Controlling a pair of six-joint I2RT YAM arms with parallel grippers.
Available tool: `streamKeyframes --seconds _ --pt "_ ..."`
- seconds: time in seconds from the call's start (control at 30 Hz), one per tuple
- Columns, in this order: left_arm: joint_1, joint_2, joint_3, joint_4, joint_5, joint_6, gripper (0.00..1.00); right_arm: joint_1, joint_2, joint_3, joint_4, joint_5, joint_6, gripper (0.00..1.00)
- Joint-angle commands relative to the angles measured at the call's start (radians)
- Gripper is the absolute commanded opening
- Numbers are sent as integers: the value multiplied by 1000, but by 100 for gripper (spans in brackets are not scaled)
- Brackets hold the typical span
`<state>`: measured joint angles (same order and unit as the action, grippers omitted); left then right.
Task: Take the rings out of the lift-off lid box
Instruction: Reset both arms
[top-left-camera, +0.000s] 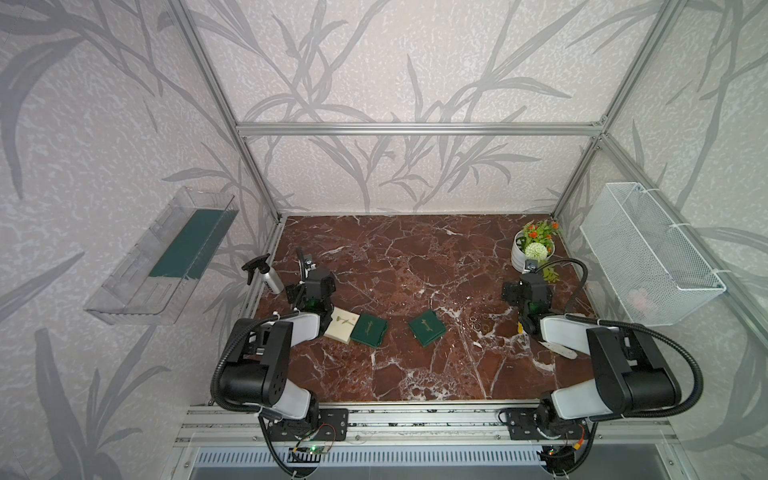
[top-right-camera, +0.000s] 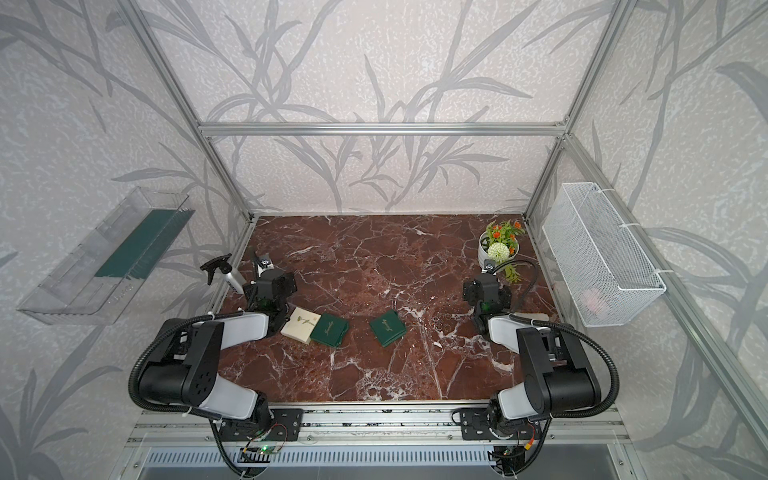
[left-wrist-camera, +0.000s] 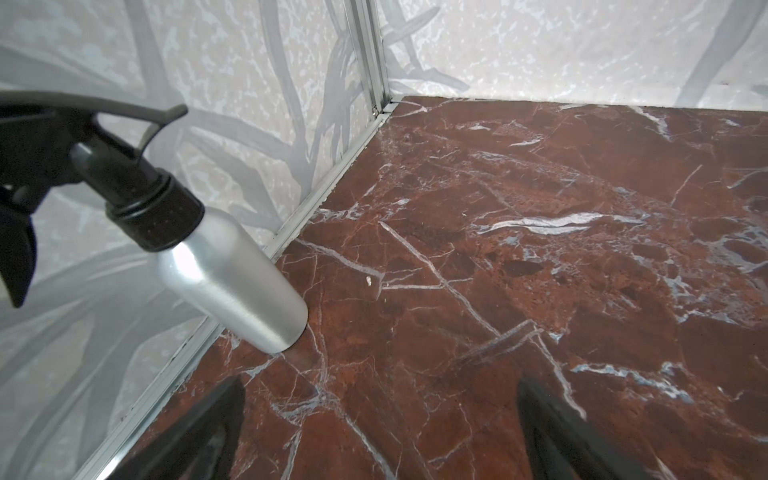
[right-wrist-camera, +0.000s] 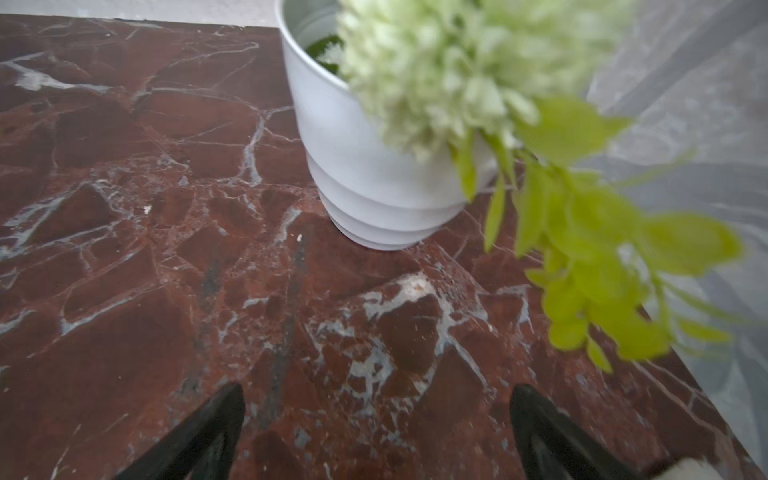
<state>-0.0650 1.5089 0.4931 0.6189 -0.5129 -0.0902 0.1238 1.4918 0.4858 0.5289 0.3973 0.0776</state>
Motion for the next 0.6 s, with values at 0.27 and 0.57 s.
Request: streamKeyframes --seconds 0.27,0.57 --pt "22 23 -107 246 218 49 99 9 36 -94 311 -177 -118 99" --pt "37 17 -88 199 238 32 99 13 42 -94 327 -140 -106 99"
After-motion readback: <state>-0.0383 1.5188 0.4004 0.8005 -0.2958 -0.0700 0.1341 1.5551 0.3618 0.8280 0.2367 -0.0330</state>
